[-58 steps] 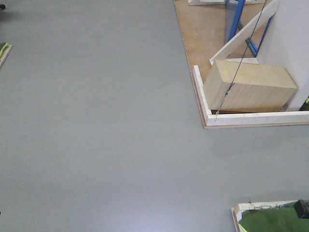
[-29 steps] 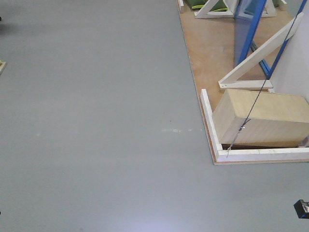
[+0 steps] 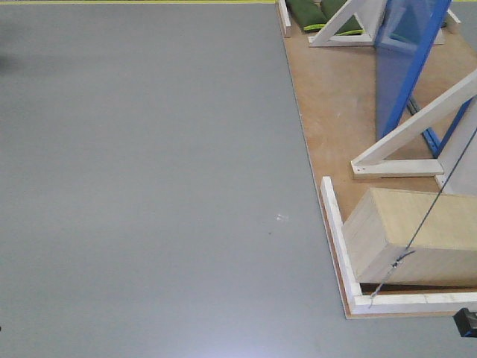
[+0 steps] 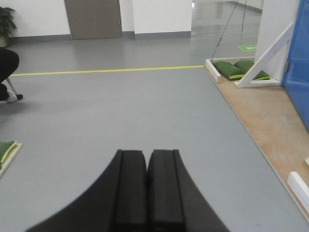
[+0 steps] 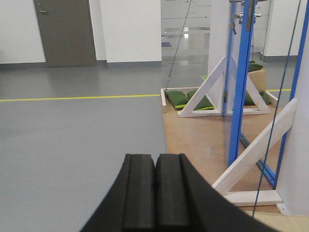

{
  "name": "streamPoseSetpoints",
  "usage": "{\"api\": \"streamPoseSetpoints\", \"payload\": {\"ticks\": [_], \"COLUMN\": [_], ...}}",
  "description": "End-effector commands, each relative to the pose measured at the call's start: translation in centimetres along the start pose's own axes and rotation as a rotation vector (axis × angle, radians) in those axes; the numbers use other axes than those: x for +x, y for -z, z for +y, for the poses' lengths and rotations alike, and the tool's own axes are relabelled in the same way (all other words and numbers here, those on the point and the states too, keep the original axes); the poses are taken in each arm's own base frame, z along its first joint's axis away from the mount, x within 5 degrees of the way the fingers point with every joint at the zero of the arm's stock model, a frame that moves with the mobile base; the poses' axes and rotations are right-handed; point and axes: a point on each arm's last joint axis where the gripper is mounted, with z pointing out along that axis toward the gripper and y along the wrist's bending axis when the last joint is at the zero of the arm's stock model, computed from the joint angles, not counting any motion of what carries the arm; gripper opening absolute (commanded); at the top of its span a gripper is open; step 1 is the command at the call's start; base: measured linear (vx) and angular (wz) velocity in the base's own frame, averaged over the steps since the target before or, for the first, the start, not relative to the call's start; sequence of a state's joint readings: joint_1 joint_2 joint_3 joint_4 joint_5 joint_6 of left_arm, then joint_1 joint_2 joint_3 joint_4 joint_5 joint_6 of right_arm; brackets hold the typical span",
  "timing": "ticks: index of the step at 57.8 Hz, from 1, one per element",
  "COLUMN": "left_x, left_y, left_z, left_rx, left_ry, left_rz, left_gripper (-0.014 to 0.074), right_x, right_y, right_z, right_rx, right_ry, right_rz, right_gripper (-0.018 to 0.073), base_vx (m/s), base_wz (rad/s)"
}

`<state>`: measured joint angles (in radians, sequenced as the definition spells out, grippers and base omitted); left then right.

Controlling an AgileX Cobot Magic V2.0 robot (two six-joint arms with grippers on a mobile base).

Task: Move to blue door and open it
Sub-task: 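Drive forward and turn the base to face the blue door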

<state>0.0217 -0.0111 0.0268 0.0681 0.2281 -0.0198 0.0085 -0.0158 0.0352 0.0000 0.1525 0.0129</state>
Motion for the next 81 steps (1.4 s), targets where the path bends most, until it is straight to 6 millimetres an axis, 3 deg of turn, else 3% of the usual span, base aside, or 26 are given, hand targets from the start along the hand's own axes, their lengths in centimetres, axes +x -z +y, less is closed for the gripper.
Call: {"api": "streamPoseSetpoints", "payload": {"ticks": [1, 81], "left_x": [-1.68, -1.68], "left_y": [0.4, 0.4], "left_z": [0.02, 0.02], "left_rx": [0.003, 0.003], "left_ry": [0.009, 0.009], "left_rz": [-0.123, -0.123], "left_gripper": [0.0073, 0.0073], "right_x": [-0.91, -0.95], "right_y": [0.13, 0.14], "right_z": [0.0, 0.0], "right_rx": [0.001, 0.001], "right_ry": [0.007, 0.007], "right_rz": [-0.097, -0.098], "right_gripper": [-0.0001, -0.0001], "base_vx": [0.48, 0.45], "base_wz": [0.0, 0.01]}}
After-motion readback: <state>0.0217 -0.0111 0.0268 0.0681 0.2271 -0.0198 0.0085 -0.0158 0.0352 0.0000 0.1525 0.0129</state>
